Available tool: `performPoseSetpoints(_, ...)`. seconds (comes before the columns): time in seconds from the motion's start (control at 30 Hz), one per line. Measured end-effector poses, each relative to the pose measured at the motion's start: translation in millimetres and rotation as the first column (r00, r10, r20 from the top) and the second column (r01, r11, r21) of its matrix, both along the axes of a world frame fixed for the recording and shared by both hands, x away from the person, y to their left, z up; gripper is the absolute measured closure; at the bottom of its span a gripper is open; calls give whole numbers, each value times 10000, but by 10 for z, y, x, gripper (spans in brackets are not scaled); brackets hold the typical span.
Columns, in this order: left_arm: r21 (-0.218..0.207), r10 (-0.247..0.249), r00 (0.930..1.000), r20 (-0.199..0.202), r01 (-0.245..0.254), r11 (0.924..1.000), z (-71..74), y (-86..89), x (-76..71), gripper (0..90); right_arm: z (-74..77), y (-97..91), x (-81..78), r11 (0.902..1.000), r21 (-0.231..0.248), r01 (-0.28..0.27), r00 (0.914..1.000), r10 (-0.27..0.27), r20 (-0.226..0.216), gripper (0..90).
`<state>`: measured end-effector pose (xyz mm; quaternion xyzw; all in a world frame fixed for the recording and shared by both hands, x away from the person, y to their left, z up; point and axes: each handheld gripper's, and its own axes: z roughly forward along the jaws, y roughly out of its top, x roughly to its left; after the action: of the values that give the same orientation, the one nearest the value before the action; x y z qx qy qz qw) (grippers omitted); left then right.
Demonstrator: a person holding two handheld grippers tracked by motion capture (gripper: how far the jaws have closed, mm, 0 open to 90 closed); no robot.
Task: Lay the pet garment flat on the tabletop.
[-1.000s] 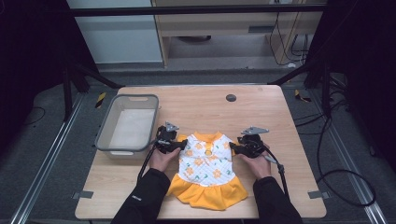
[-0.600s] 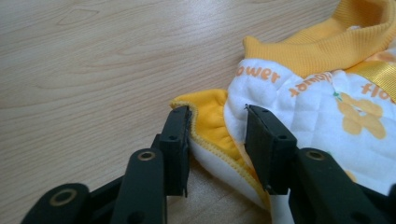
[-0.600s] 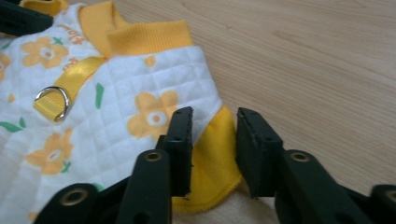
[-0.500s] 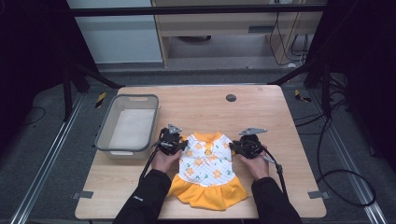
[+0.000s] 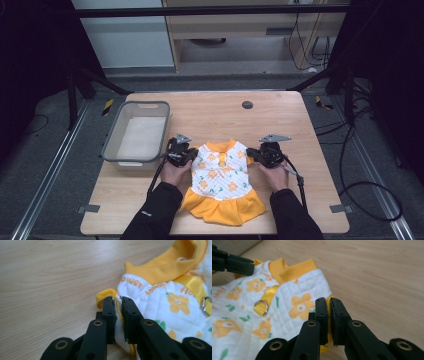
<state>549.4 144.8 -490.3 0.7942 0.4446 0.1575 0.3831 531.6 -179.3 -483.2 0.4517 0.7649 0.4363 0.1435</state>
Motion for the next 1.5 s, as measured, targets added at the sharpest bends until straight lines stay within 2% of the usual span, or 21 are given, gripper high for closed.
performPoseSetpoints(0.07,-185,-3,9997,234,8,9998,74,37,-24,815,38,8,-15,10000,-15,-28,10000,28,93,853)
performPoseSetpoints(0.13,-434,-22,9983,591,48,9990,198,79,-44,817,217,50,-42,9994,-150,-300,9955,312,897,854)
performPoseSetpoints(0.17,-483,-10,9971,762,47,9988,260,92,-47,817,217,50,-42,9994,-150,-300,9955,312,897,854)
performPoseSetpoints(0.2,-626,47,9948,1018,17,9980,367,99,-39,817,316,75,-34,9995,-97,-309,9919,319,1227,854)
performPoseSetpoints(0.27,-632,71,9931,1168,3,9980,428,95,-30,817,346,82,-23,9995,-127,-280,9902,295,1362,853)
performPoseSetpoints(0.3,-624,91,9908,1352,-7,9980,500,85,-12,817,413,96,34,9998,-154,-83,9851,108,1716,853)
performPoseSetpoints(0.37,-590,207,9858,1664,-110,9982,598,56,26,816,430,103,56,9998,-170,51,9833,-19,1819,852)
performPoseSetpoints(0.47,-570,576,9773,2040,-469,9973,696,15,112,793,471,122,155,9971,-437,629,9693,-506,2407,839)
performPoseSetpoints(0.5,-507,974,9728,2103,-886,9948,725,-5,186,673,470,139,217,9919,-612,1109,9585,-905,2703,775)
performPoseSetpoints(0.53,-507,974,9728,2103,-886,9948,725,-5,186,578,470,139,217,9919,-612,1109,9585,-905,2703,775)
performPoseSetpoints(0.57,-432,1140,9721,2048,-1074,9933,737,-3,211,578,460,145,240,9890,-679,1316,9556,-1084,2739,705)
performPoseSetpoints(0.6,-549,1265,9733,1913,-1181,9915,749,20,218,503,445,141,254,9842,-912,1519,9544,-1221,2725,662)
performPoseSetpoints(0.7,-501,1251,9759,1790,-1179,9918,767,69,168,481,450,116,219,9848,-890,1490,9545,-1197,2730,621)
performPoseSetpoints(0.8,-649,1152,9779,1747,-1053,9923,803,162,62,475,484,52,133,9864,-866,1401,9569,-1124,2679,582)
performPoseSetpoints(0.83,-846,1034,9803,1682,-901,9923,828,215,-22,471,517,5,65,9880,-809,1316,9610,-1072,2548,555)
performPoseSetpoints(0.87,-846,1034,9803,1682,-901,9923,828,215,-22,470,517,5,65,9880,-809,1316,9610,-1072,2548,555)
performPoseSetpoints(1.1,-808,310,9835,1780,-168,9966,880,380,-440,480,565,-105,-253,9941,-680,845,9747,-683,2128,516)
performPoseSetpoints(1.2,-582,-108,9869,1610,204,9981,817,430,-632,523,512,-116,-431,9958,-752,514,9842,-377,1730,508)
performPoseSetpoints(1.3,-618,-322,9889,1451,415,9972,762,450,-726,540,477,-118,-517,9967,-706,389,9874,-275,1561,507)
performPoseSetpoints(1.37,-330,-645,9899,1266,691,9971,666,459,-847,551,425,-128,-617,9976,-658,204,9901,-110,1401,507)
performPoseSetpoints(1.5,-123,-912,9899,1082,930,9956,568,467,-943,565,355,-136,-724,9981,-613,42,9927,32,1205,509)
